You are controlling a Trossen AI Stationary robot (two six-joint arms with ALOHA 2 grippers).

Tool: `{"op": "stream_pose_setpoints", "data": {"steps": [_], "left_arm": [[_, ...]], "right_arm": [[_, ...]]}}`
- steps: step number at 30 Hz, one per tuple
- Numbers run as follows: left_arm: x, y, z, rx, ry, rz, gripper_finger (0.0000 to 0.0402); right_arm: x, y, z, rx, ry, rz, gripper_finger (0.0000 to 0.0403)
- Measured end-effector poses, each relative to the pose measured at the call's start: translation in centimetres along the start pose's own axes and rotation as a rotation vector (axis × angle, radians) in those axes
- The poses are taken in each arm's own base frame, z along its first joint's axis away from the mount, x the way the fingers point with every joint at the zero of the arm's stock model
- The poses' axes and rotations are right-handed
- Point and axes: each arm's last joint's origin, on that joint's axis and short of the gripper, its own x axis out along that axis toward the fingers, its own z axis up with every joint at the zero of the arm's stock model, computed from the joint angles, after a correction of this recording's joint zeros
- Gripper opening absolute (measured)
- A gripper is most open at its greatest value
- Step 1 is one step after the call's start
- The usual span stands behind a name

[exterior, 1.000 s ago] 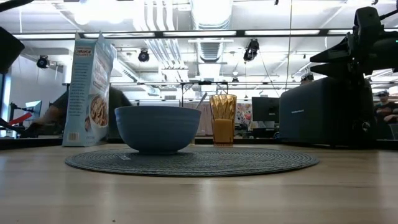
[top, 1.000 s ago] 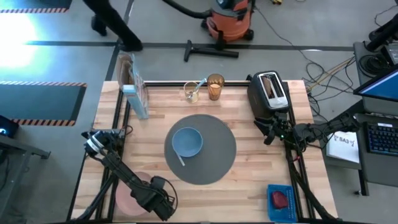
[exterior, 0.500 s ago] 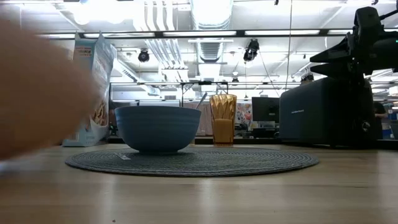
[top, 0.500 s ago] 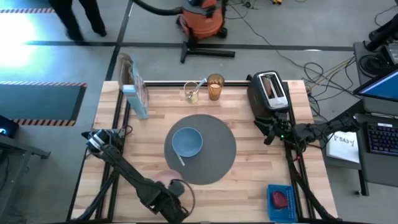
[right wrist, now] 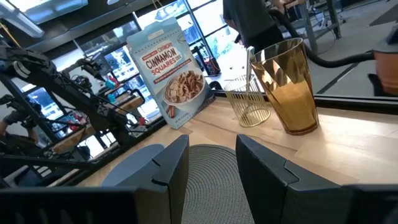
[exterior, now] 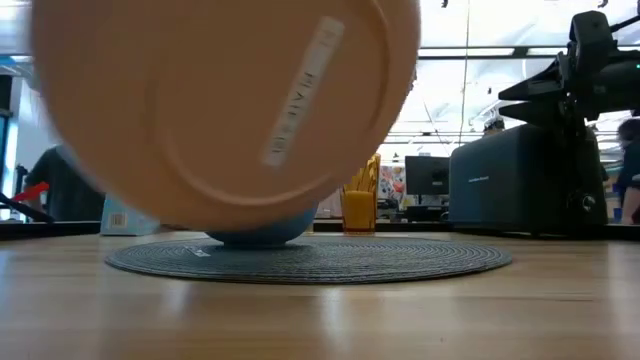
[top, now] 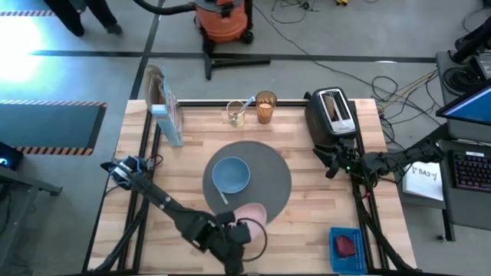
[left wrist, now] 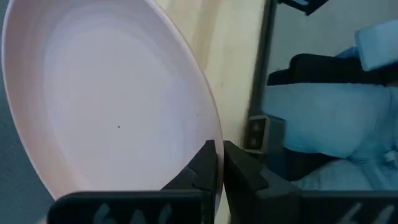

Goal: Arrange a breakfast setting
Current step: Put the pink plate on the gray table mat to the right of the blue bowl

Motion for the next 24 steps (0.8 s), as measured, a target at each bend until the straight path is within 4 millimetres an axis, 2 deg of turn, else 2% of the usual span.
{"op": "stream_pose_setpoints", "data": {"steps": [14, 18, 24], "left_arm": [[1.3, 5.6, 6.4, 0.258, -0.100, 0.029, 0.0000], [2.4, 7.6, 7.8, 0.288, -0.100, 0.069, 0.0000], [5.1, 10.4, 8.8, 0.304, -0.053, 0.135, 0.0000]], "right_arm": [[0.0, 0.0, 0.0, 0.000, 0.000, 0.000, 0.0123], [0.0, 0.0, 0.0, 0.000, 0.000, 0.000, 0.0123], [0.0, 0.0, 0.0, 0.001, 0.000, 0.000, 0.0123]]}}
